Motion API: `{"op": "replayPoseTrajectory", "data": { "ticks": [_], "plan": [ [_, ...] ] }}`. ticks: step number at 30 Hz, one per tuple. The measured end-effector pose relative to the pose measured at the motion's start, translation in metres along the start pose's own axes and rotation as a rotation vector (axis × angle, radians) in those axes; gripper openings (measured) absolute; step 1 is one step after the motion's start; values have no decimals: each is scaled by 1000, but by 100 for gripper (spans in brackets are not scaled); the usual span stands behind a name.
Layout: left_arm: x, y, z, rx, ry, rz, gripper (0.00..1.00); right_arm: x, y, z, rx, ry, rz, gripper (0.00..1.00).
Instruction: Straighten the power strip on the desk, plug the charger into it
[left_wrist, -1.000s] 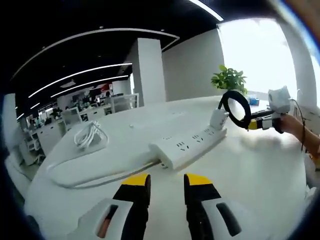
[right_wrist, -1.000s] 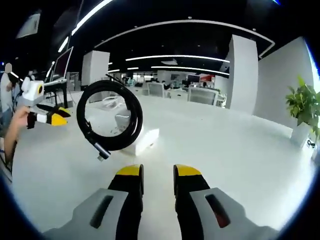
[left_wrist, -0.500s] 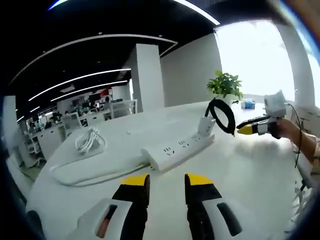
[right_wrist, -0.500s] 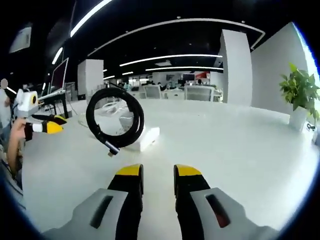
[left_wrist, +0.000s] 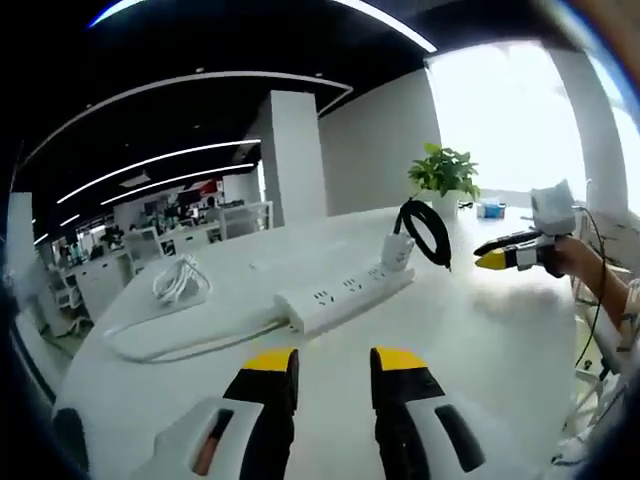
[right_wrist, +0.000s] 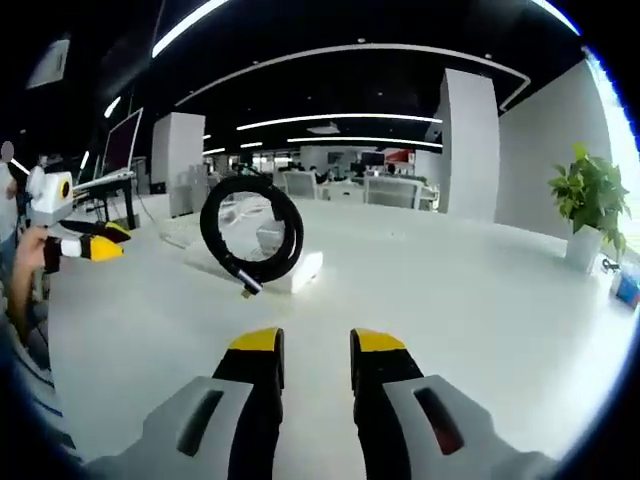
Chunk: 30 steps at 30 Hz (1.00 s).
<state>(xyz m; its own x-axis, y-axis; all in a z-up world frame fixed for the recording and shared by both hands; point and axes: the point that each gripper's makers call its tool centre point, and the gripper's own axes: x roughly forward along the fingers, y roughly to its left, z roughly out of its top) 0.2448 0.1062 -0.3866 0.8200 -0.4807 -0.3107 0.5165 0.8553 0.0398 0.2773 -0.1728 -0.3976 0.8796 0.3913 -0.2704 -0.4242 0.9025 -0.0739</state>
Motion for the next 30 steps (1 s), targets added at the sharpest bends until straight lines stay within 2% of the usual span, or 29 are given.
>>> {"op": "replayPoseTrajectory", "data": {
  "ticks": [11,17,21,30],
  "plan": [
    [-8,-8,-5,5,0,14,30,-9,19,0,-15,10,20,27],
    [-9,-8,-10,-9,4,33,31,-14,27,4,-21,1,26,28],
    [-9,-11,-17,-45,18,18,33,-17,32,5,-25,-2,29,28],
    [-18,-13,-23,-55,23,38,33,-24,38,7,-36,-10,21,30]
  ]
}}
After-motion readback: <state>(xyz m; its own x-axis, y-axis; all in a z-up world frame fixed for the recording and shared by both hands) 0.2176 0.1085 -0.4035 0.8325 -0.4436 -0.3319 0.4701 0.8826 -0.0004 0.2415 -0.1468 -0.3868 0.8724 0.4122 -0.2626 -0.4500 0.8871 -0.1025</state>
